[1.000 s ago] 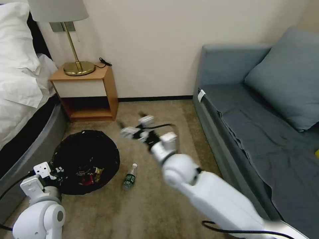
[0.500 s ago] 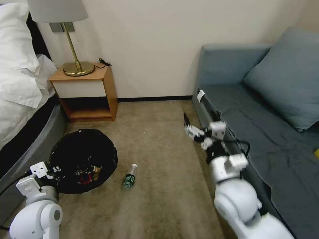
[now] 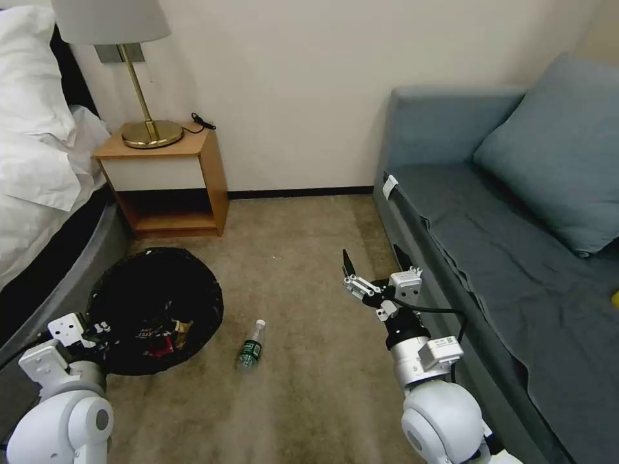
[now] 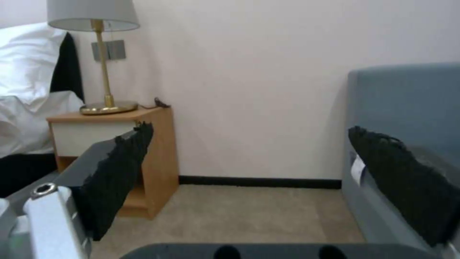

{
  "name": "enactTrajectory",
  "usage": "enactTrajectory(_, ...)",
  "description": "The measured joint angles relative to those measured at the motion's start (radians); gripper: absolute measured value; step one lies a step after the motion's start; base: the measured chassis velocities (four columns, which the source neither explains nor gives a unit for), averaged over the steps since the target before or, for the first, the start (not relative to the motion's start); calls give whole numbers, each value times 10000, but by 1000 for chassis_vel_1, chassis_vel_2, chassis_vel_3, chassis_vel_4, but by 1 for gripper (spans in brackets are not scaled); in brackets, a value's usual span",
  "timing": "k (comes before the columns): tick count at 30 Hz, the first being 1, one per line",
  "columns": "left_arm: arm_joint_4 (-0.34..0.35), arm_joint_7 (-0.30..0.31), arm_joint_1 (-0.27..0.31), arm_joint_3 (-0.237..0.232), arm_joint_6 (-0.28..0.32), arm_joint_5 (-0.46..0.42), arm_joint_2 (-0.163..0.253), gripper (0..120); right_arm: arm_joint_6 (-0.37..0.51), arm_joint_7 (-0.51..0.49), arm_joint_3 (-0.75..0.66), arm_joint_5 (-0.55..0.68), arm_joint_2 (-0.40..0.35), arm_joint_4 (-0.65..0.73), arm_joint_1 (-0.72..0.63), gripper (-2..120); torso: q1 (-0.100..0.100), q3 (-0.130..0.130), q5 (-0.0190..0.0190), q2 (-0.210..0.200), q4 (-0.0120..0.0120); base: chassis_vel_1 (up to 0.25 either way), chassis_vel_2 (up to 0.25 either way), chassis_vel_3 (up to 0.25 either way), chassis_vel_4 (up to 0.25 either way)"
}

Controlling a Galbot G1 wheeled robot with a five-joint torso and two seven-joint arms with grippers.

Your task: Pick up the trash bin, then pick up the garbage on the floor and place it into the trash bin.

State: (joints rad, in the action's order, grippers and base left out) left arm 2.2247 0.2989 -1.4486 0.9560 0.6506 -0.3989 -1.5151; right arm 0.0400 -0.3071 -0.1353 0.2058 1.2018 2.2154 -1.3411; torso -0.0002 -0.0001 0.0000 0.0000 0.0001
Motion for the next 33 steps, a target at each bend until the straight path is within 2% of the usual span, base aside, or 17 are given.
enactTrajectory(10,6,1,9,-19,1,0,-30,2,-18,-94,129,156,-11,-208,294,100,2,3,0,-1,-1,-207,207,201,-200)
enactTrajectory(15,5,3,8,-19,1,4,-28,2,175,-160,358,954,-131,-483,856,100,3,4,0,-1,-4,-108,112,105,-96)
enactTrajectory(17,4,2,5,-18,1,7,-23,2,748,-428,671,2018,-299,-665,1505,100,1,2,1,0,-4,0,0,0,0)
enactTrajectory(19,29,11,-14,-18,10,20,-20,2,2019,-1279,1647,4160,-546,-1573,3337,100,1,1,1,-1,-1,28,-28,-15,16)
enactTrajectory(20,29,11,-14,-18,10,20,-20,2,2019,-1279,1647,4160,-546,-1573,3337,100,1,1,1,-1,-1,0,0,0,0)
enactTrajectory(22,67,11,-55,-11,12,28,-20,2,2982,-1991,2474,6102,-588,-2394,4601,100,1,1,0,-1,-1,0,0,0,0)
enactTrajectory(23,67,11,-55,-11,12,28,-20,2,2982,-1991,2474,6102,-588,-2394,4601,100,1,1,0,-1,-1,0,0,0,0)
enactTrajectory(26,99,15,-136,20,11,75,-49,2,4059,-2789,3707,8251,-302,-3716,6488,100,2,2,-3,-1,3,0,0,0,0)
enactTrajectory(28,110,14,-150,23,11,84,-61,2,4280,-2970,4093,8704,-111,-4265,6942,100,2,2,-1,-1,3,0,0,0,0)
enactTrajectory(32,132,11,-199,53,-2,145,-99,2,4606,-3147,5360,9520,627,-6338,7943,100,2,2,2,-1,3,0,0,0,0)
enactTrajectory(33,132,11,-199,53,-2,145,-99,2,4606,-3147,5360,9520,627,-6338,7943,100,2,2,2,-1,3,0,0,0,0)
